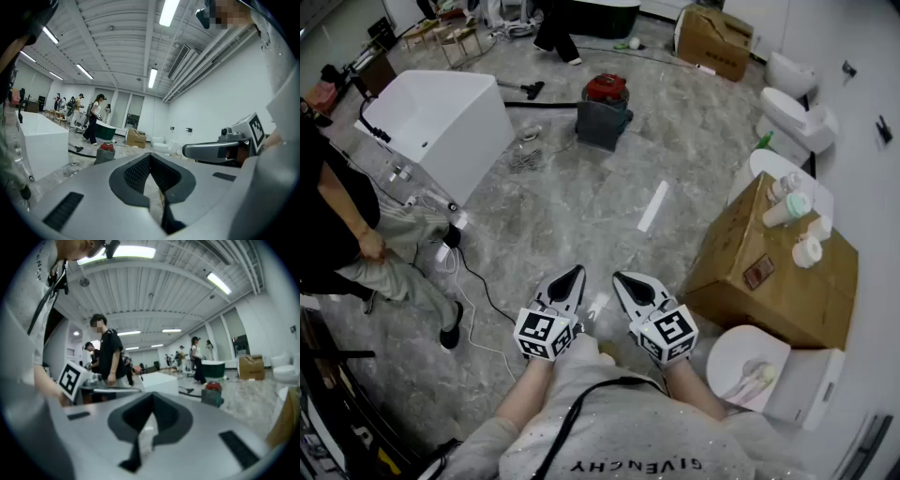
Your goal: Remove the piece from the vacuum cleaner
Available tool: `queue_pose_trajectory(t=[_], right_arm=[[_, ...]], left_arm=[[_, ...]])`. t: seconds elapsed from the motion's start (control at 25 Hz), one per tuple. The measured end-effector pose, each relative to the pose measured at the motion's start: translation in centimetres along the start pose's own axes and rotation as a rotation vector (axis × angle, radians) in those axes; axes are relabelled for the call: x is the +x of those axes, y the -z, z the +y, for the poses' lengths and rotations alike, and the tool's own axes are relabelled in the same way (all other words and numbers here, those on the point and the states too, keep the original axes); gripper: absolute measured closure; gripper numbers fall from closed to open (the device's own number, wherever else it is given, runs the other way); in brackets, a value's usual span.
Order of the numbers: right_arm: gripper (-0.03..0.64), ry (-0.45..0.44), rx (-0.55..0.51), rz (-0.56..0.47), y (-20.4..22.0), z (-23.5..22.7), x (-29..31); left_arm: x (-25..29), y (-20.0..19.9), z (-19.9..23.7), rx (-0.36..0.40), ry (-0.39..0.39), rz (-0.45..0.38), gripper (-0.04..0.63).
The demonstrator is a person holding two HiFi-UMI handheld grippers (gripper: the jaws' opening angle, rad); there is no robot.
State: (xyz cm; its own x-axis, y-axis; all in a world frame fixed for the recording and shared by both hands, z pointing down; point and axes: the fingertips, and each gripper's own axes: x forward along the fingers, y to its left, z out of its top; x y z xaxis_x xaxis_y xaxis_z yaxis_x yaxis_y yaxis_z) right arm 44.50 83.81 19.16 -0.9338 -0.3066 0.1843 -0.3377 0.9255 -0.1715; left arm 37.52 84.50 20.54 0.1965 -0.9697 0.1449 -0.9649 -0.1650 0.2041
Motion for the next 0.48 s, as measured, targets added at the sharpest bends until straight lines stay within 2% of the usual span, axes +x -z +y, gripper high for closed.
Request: queue_pose_trajectory(t=[0.2,0.48], right_arm=[[0.603,0.016,-0.035,-0.036,-1.1,-1.7,0.4],[0.603,0.077,-0.059,-0.028,-2.4,-6.1,3.5]], left_arm=[[1.2,-0.5,0.1,0.089,0.002,-0.005,0.572],[3.6,-2.5,6.4,0.054,-0.085,-0.06,0.572]])
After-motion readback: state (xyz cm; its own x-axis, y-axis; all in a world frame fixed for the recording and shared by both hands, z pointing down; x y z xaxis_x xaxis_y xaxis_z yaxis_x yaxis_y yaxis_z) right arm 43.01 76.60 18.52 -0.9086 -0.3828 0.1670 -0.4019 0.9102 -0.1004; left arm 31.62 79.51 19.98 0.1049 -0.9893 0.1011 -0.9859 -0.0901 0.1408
